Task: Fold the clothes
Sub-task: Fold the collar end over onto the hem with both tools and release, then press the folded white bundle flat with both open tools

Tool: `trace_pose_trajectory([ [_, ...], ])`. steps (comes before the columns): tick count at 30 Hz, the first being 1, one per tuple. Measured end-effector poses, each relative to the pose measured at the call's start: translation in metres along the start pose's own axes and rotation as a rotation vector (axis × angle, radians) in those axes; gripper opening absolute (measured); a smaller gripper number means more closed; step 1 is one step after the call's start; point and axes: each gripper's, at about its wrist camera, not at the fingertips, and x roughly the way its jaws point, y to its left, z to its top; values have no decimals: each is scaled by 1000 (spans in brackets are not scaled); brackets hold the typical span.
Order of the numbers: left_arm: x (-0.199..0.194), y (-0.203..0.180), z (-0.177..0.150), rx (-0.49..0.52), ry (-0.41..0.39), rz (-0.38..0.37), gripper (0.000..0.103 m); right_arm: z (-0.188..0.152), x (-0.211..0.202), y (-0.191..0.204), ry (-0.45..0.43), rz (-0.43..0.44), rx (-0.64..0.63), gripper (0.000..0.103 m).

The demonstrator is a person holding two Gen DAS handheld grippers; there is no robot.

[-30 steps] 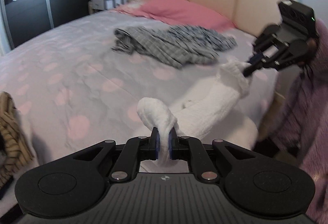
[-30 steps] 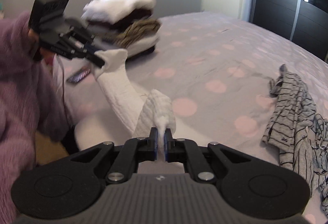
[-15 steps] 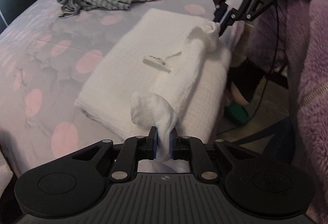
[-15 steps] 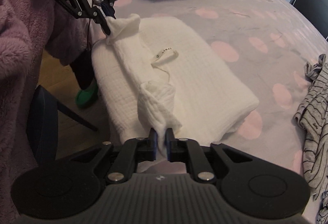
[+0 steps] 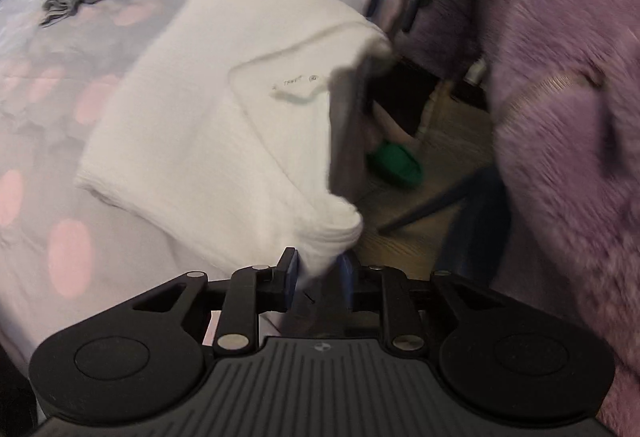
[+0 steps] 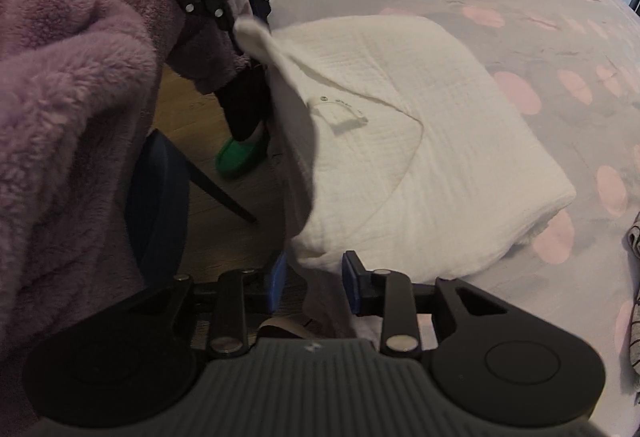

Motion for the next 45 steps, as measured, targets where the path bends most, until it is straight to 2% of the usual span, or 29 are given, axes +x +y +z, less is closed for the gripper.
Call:
trace_pose_trajectory([
  [4,-20,5,-1,-61,-97,-40,20,-2,-23,-2,-90,-17,44,42],
  [8,-36,19,0,-168,-208,-43,24,-8,-33,-23,-120,-158,197,41],
  [11,-34,30,1,-271,-243,15,30,-11,-28,-40,-109,-221,312,41],
  [14,-23,39,4,-370,-237,80,31,-15,-18,-49,-57,-223,376,41],
  [16,-16,43,7,-401,-245,125,31,-18,-11,-54,-19,-215,394,41],
  [18,-9,50,13,-432,-250,153,31,-21,-8,-57,-20,-215,411,40],
  [21,-5,53,17,-430,-248,196,31,-20,-14,-59,-71,-231,443,40],
  [26,-3,64,23,-487,-293,311,31,-12,-33,-64,-180,-381,488,39],
  [27,0,68,25,-514,-300,341,31,-10,-35,-67,-212,-408,526,37],
  [29,4,78,29,-574,-310,377,31,-6,-34,-74,-277,-449,601,24],
  [31,7,87,29,-633,-314,388,31,-3,-30,-83,-321,-463,673,16],
  [33,12,95,28,-677,-315,390,31,-1,-22,-90,-354,-463,742,16],
  [36,22,104,24,-735,-301,407,31,3,3,-100,-297,-445,757,16],
  [40,37,114,17,-769,-271,388,33,-5,31,-110,-215,-430,791,16],
  [45,38,116,14,-806,-293,377,34,-12,41,-115,-211,-409,814,17],
])
